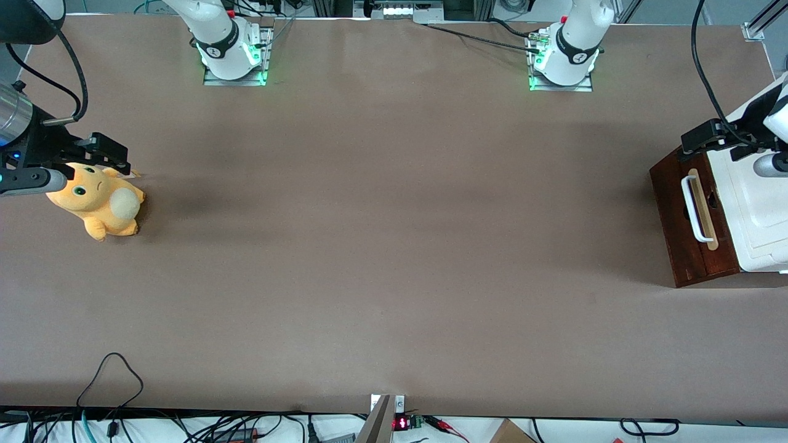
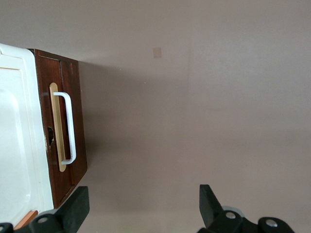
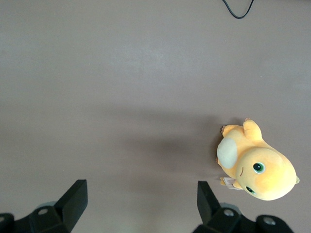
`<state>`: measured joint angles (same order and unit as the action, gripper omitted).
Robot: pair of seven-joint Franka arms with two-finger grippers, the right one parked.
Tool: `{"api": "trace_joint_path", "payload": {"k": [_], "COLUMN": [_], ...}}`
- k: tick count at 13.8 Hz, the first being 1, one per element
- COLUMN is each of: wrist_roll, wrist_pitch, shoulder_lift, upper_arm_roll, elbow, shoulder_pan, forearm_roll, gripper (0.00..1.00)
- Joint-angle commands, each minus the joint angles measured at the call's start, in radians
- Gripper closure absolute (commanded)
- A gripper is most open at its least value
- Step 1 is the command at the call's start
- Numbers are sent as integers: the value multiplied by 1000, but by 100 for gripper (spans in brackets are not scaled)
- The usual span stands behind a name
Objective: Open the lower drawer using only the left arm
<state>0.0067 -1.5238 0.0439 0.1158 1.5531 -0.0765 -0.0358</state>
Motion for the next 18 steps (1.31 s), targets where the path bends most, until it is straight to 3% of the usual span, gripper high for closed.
{"api": "trace_joint_path", "payload": {"k": [1,3,5,7,10,13,18], "wrist_roll": [29,22,15,-5,-82,-245,-609], "wrist_pitch": [25,25,22,22,25,39,106], "shoulder_lift": [13,13,13,14,33,53,115], "upper_arm_roll": [7,-5,-56,-143,-197,-293,-413], "elbow": [-27,-30,-31,-27,8,115,312], "shoulder_pan": [3,3,6,26,27,32,40], "forearm_roll": [-24,-1,116,279,435,667,916], "gripper": [0,0,1,1,3,5,5]}}
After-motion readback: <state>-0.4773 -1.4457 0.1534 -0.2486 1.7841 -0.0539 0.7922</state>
